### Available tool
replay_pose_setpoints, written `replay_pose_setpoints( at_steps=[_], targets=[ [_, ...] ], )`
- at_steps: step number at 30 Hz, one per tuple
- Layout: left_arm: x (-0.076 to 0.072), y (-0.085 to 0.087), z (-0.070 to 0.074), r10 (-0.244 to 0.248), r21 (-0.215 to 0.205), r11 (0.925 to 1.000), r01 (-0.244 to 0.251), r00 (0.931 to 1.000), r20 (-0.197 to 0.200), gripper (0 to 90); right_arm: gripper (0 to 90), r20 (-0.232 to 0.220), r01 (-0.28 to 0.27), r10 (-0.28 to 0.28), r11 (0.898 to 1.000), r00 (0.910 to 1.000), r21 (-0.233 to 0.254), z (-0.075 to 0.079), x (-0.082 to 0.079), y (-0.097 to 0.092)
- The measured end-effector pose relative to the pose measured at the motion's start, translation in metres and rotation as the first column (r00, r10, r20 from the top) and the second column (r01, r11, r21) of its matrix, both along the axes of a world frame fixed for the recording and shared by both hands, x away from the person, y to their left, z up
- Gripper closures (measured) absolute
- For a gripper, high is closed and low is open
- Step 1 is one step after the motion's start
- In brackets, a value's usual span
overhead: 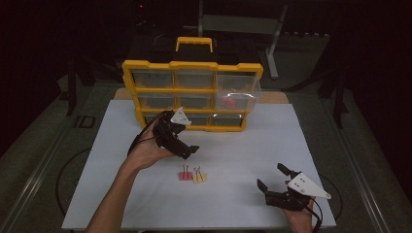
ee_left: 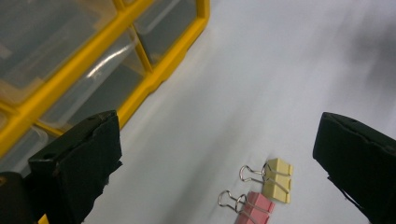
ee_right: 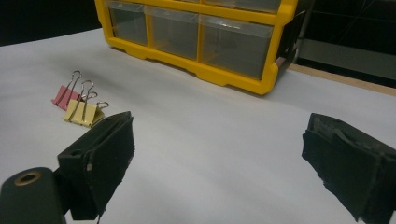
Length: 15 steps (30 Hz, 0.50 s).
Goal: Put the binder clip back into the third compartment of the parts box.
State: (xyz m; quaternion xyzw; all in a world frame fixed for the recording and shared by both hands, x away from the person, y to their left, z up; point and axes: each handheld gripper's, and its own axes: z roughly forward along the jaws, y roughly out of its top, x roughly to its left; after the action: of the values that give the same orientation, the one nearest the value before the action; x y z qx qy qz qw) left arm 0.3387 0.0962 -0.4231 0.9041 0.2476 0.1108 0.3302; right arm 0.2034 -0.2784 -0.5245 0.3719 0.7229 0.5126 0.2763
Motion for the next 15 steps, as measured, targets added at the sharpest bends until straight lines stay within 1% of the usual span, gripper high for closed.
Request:
replay_pose_setpoints(
  at_steps=[2,3,4,9,10,12,15],
  targets=[
    [-0.003,0.0,-0.005,0.0,0.009,1.0,0.0,1.0,-0.001,2.2,8.8,0.002,-0.001,0.001,1.0,1.0,-0.001,0.0,0.0,0.0],
    [-0.003,0.0,-0.005,0.0,0.009,1.0,0.0,1.0,-0.001,2.2,8.8,0.002,-0.001,0.001,1.0,1.0,-0.001,0.0,0.0,0.0],
    [-0.006,-0.001,-0.011,0.0,0.016,0.9999,0.0,1.0,-0.002,2.3,8.8,0.001,0.0,0.0,1.0,1.0,-0.001,0.0,0.0,0.0],
    [-0.009,-0.002,-0.016,0.0,0.027,0.9996,0.0,1.0,-0.003,2.9,8.8,0.001,0.001,-0.001,1.0,1.0,-0.001,0.0,-0.001,0.0],
    [-0.011,-0.003,-0.02,0.002,0.038,0.9993,-0.002,1.0,-0.005,2.9,8.8,0.002,0.002,-0.002,1.0,1.0,-0.002,0.0,-0.001,0.0],
    [-0.012,-0.003,-0.024,-0.003,0.04,0.9992,0.003,1.0,-0.008,3.4,8.8,0.002,0.002,-0.002,1.0,1.0,-0.003,0.0,-0.001,0.0],
    [-0.015,-0.005,-0.029,-0.007,0.053,0.9986,0.008,0.9999,-0.013,3.6,8.8,0.002,0.0,0.0,1.0,1.0,-0.004,0.0,-0.001,0.0]
  ],
)
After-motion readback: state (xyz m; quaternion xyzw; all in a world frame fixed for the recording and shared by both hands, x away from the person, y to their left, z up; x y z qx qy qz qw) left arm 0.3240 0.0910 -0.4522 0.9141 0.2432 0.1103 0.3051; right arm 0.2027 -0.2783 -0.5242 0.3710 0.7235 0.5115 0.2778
